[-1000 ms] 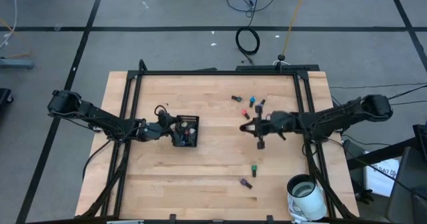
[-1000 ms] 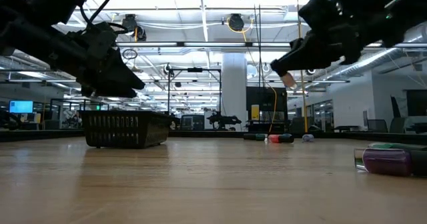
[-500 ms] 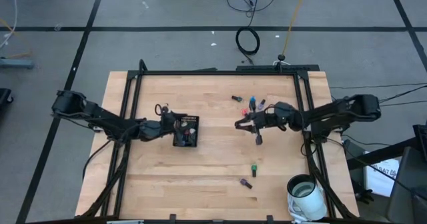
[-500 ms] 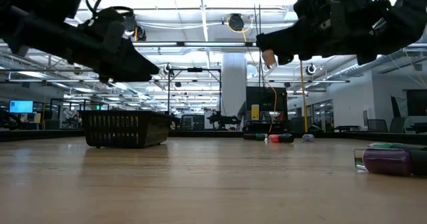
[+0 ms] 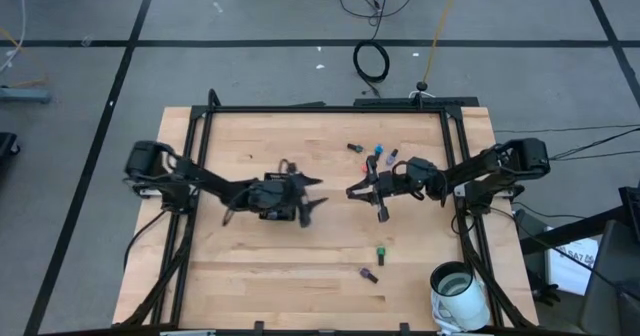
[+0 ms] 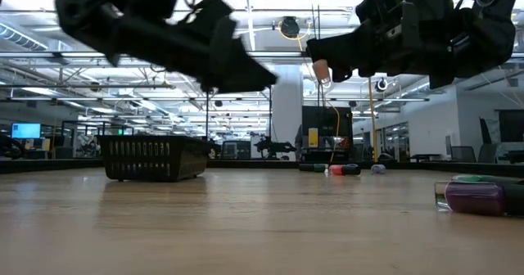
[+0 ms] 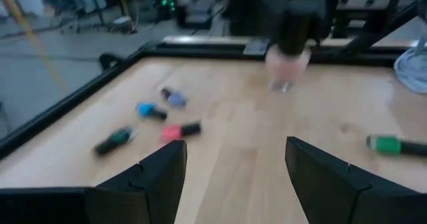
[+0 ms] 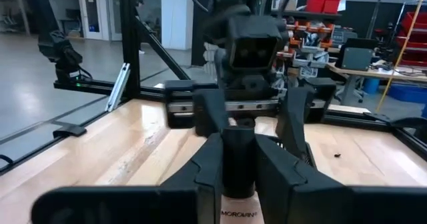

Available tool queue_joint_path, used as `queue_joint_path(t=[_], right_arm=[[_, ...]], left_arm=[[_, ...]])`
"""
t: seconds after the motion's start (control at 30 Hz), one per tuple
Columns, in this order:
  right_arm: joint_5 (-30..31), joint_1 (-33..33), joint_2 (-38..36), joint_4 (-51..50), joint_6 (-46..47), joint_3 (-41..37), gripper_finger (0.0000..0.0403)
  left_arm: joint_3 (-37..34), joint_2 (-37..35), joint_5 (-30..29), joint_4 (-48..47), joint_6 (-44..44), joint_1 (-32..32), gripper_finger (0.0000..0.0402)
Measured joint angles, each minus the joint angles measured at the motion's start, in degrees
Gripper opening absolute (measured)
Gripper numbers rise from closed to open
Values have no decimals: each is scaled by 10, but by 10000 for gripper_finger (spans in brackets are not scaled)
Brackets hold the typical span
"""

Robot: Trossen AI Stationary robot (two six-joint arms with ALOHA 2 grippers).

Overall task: Pick & Place Nail Polish
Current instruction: Put the brown nail polish into the basket

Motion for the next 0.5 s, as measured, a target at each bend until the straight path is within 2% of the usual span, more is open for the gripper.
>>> queue_joint_path(t=[0.23, 0.5], right_arm=[[-17, 3, -2, 5, 0, 0, 46], [-16, 3, -2, 2, 0, 0, 46]], left_arm=[[108, 76, 15, 0, 53, 1, 250], [165, 110, 87, 2, 40, 9, 250]])
